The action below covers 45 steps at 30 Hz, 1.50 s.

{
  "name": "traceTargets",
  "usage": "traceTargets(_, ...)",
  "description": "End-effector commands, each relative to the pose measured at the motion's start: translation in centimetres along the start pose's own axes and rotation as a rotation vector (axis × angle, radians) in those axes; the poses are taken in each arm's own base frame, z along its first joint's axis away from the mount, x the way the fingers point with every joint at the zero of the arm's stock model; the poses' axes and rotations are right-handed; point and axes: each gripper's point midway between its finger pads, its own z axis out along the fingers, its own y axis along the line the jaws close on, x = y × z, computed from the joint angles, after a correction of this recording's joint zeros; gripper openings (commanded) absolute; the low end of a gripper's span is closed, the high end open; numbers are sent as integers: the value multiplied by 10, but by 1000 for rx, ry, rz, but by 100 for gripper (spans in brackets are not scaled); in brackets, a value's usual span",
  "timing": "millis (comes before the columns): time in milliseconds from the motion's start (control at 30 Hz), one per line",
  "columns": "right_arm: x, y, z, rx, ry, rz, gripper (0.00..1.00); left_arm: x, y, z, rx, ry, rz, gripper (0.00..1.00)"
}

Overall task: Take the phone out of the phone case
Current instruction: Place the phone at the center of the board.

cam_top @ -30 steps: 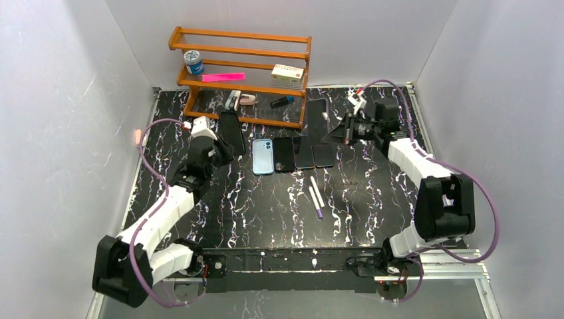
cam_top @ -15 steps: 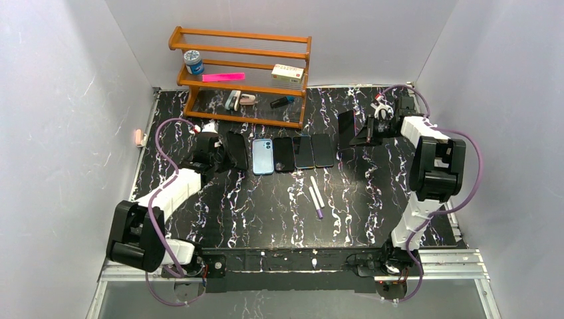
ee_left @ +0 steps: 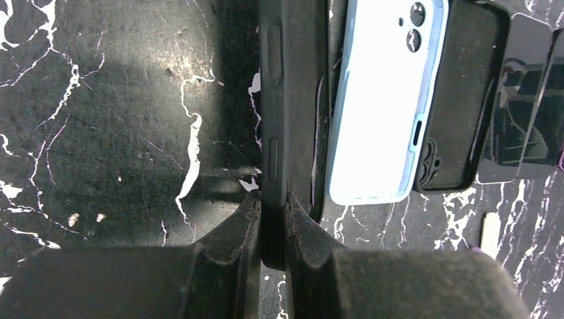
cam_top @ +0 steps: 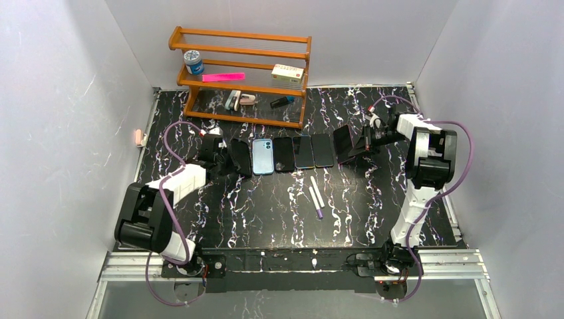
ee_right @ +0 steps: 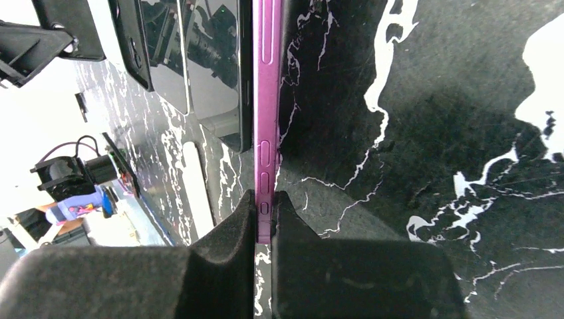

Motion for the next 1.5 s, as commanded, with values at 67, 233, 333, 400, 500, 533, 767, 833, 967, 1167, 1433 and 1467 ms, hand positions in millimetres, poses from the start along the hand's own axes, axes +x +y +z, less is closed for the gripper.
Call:
traceTargets(67, -4, 12, 3, -86, 14, -33, 1, 14, -3, 5, 33, 70, -18, 0)
traceTargets(233, 2, 8, 12, -93, 51, -14, 1, 23, 0, 10, 23, 110, -20, 7)
traceTargets(333, 5, 8, 16, -98, 63, -13, 5, 22, 1, 11, 13, 115, -19, 11)
traceTargets(400, 7, 8, 19, -93, 72, -14, 8, 22, 1, 12, 7, 118, -17, 14)
traceTargets(500, 9, 8, 23, -81, 88, -16, 21, 20, 5, 15, -17, 120, -13, 23)
traceTargets(533, 10, 7, 24, -74, 93, -16, 25, 21, 8, 15, -34, 128, -14, 25)
traceTargets(767, 9, 3, 21, 10, 86, -19, 56, 15, 19, 18, -111, 119, -6, 50)
traceTargets(833, 7, 2, 20, 46, 81, -26, 64, 12, 18, 19, -116, 111, -7, 55)
traceTargets(967, 5, -4, 15, 142, 72, -25, 81, 5, 24, 20, -160, 87, -3, 64)
traceTargets(1167, -4, -14, 6, 278, 21, -27, 94, -3, 22, 22, -166, 67, 0, 72)
traceTargets(1433, -22, -17, -1, 366, -82, -44, 98, -7, 0, 44, -75, 101, -19, 74)
traceTargets(1467, -22, -10, 6, 355, -74, -66, 98, -7, -2, 46, -65, 109, -25, 74)
